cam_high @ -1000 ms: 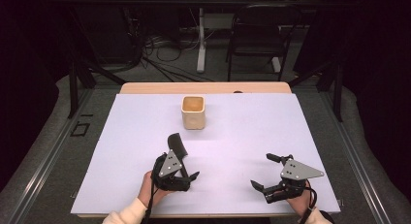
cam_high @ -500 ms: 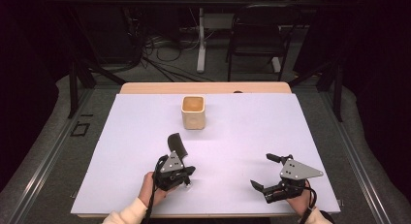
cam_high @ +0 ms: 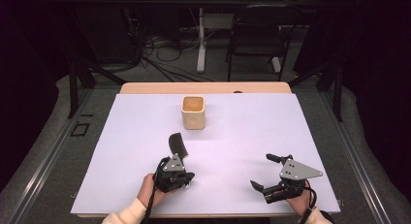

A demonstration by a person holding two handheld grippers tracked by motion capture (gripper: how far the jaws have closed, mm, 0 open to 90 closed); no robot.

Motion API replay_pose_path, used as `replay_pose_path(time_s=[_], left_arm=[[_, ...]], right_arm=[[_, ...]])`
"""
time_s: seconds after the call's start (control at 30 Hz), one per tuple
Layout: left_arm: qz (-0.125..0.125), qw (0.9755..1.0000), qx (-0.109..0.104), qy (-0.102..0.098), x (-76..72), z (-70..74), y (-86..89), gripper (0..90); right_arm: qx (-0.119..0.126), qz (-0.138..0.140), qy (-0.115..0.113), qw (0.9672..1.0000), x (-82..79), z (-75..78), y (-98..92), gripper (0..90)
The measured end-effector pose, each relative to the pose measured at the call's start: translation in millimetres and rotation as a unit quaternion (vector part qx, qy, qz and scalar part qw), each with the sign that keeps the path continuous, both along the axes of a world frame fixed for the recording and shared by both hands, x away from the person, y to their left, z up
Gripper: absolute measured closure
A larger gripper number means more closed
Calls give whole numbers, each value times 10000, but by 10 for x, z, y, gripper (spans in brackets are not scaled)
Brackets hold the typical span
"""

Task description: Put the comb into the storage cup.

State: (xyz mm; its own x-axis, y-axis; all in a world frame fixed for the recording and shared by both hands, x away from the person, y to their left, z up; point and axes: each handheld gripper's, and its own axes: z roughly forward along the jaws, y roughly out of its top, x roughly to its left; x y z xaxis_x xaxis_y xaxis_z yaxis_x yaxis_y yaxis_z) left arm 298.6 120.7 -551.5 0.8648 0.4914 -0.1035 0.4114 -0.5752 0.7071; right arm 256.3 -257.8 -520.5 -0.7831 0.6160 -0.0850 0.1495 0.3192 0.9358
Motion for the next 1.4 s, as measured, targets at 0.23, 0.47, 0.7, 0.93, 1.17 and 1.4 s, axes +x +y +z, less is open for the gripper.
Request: replay_pose_path(time_s=[0.23,0.47,0.7,0.93,1.17,1.4], left_arm=[[33,9999,16,105,-5,2,79,900],[112,9998,125,147,-8,17,161,900],[144,9996,186,124,-17,36,196,900],[164,9991,362,127,-34,54,212,900],[355,9985,404,115,-46,66,272,900],[453,9975,540,107,-30,67,285,900]], right_arm=[[-5,-12,-2,10000,1,2,2,0],[-3,-19,-12,10000,-1,2,-3,0],[-21,-25,-11,10000,0,2,0,0],[-26,-34,-24,10000,-5,6,-5,0],[-17,-23,-24,10000,1,4,-1,0],[-22,-26,-28,10000,-3,6,-6,0]])
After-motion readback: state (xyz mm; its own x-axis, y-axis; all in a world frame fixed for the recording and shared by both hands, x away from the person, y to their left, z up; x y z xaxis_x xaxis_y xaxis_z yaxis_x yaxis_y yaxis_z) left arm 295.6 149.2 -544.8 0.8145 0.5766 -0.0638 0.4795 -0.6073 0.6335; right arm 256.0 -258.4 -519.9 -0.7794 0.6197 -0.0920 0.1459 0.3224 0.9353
